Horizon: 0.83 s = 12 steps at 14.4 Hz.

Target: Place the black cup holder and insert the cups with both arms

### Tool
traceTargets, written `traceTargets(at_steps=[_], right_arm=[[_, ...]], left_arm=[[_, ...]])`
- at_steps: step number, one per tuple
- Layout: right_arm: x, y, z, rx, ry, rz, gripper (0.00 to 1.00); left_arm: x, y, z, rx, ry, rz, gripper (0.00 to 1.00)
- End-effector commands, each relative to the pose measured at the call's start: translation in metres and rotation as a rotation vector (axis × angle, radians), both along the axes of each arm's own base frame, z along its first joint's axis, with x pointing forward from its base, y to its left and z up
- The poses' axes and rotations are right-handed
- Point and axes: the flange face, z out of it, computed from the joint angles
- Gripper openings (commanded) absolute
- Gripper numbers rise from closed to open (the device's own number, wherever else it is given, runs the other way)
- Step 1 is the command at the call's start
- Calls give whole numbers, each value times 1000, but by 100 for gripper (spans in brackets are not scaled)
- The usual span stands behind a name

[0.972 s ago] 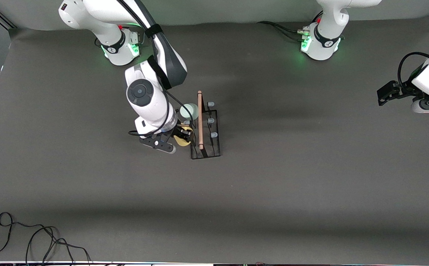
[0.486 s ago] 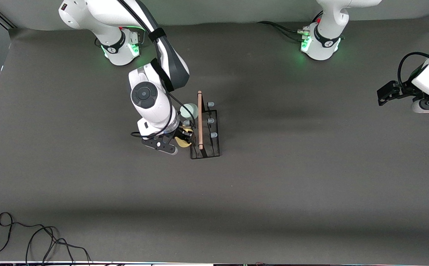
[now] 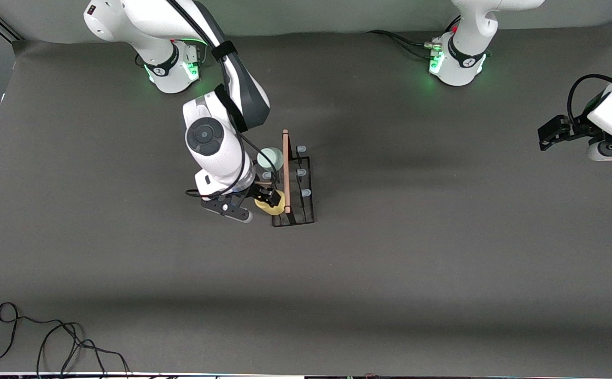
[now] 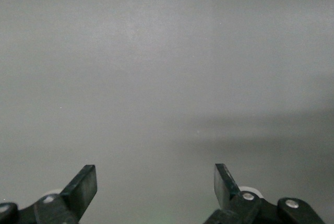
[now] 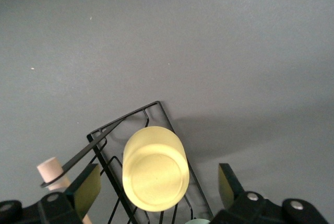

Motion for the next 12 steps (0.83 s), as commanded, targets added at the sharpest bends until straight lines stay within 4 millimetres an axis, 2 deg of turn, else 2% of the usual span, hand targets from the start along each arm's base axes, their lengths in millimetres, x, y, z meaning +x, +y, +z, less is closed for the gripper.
traceTargets(at_steps=[1, 2, 5, 9, 12], right_arm=[[9, -35, 62, 18, 31, -10, 100], [13, -54, 86, 14, 65, 21, 100], [20, -131, 154, 9, 162, 91, 100], [5, -229, 214, -20, 186, 182, 100], [-4, -292, 238, -6, 197, 198, 100]], left_arm=[[-5, -3, 5, 19, 0, -4, 100], [-5, -4, 6, 19, 0, -6, 100], [-6, -9, 5, 20, 3, -15, 100], [-5, -9, 12, 18, -15, -21, 100], [-3, -9, 13, 5, -22, -40, 100]])
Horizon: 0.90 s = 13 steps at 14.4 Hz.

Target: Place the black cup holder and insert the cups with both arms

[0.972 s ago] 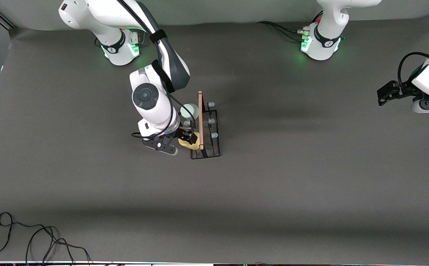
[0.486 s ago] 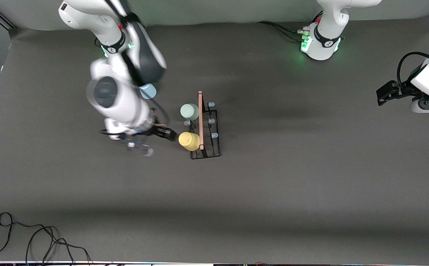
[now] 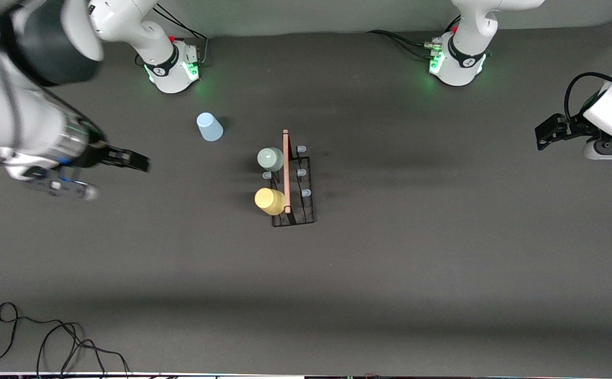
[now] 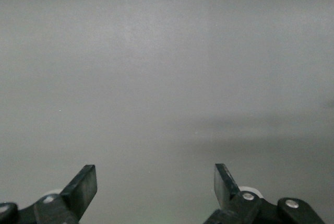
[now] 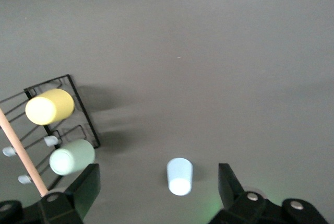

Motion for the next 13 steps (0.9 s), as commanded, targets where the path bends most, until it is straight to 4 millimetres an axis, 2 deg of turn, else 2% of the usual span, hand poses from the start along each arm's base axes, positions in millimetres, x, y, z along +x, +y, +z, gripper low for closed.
traceTargets(at_steps=[1, 3, 6, 13], right_arm=[[-11, -46, 22, 3, 8, 21, 100], [-17, -72, 36, -22, 1, 3, 100], [-17, -80, 38, -39, -5, 25, 100], [-13, -73, 33, -56, -9, 34, 100]], left_arm=[[-2, -1, 8, 1, -10, -46, 100], [-2, -2, 6, -5, -4, -71, 100], [-2, -2, 6, -83, 0, -51, 100], [-1, 2, 7, -70, -5, -72, 100]])
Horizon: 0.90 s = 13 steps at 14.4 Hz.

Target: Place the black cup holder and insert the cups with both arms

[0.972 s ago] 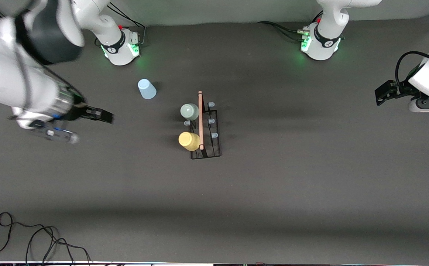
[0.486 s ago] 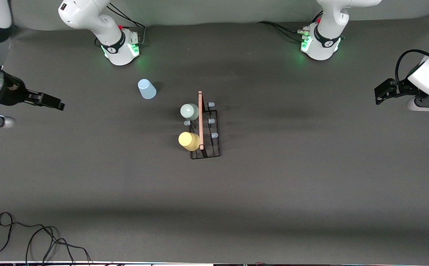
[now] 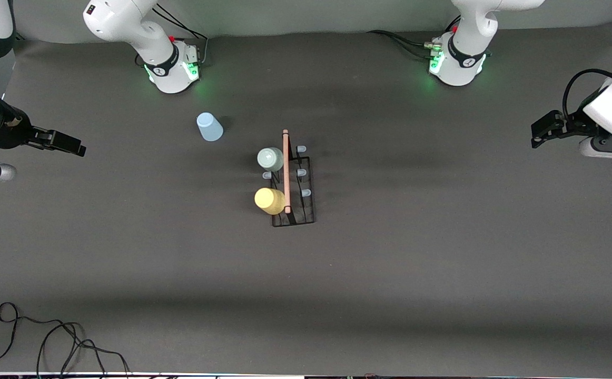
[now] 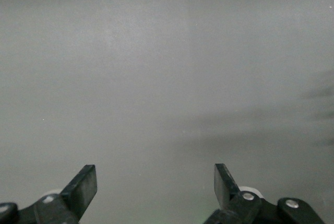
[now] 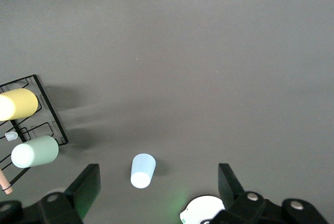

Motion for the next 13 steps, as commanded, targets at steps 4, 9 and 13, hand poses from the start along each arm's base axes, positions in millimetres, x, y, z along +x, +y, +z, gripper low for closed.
traceTargets(at_steps=[4, 9, 13], right_arm=[[1, 0, 2, -25, -3, 23, 100], [5, 1, -6, -15, 7, 32, 100], [6, 2, -8, 4, 12, 42, 100]], left_arm=[[-1, 3, 6, -3, -11, -15, 100], [-1, 3, 5, -1, -8, -14, 100], [-1, 3, 4, -1, -5, -14, 100]])
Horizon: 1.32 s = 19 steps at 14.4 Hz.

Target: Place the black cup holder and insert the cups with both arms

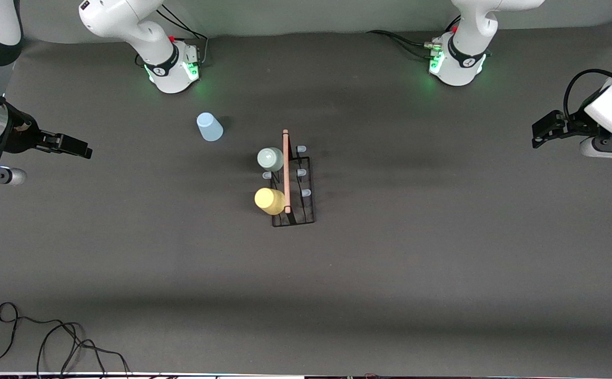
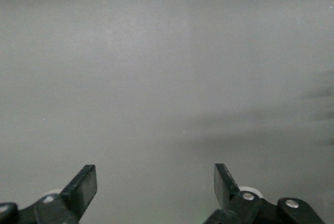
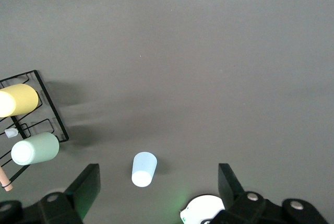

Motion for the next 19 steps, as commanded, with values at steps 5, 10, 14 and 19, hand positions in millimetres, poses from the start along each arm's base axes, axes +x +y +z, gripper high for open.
traceTargets(at_steps=[5, 10, 14, 19], right_arm=[[4, -10, 7, -38, -49, 34, 100], [8, -13, 8, -28, -81, 86, 100], [8, -9, 8, -27, -82, 92, 100], [8, -10, 8, -27, -77, 91, 100]], left_arm=[[-1, 1, 5, -1, -6, -12, 100], [-1, 1, 5, -1, -6, -10, 100], [-1, 1, 5, -1, -6, -9, 100], [-1, 0, 4, -1, -6, -10, 100]])
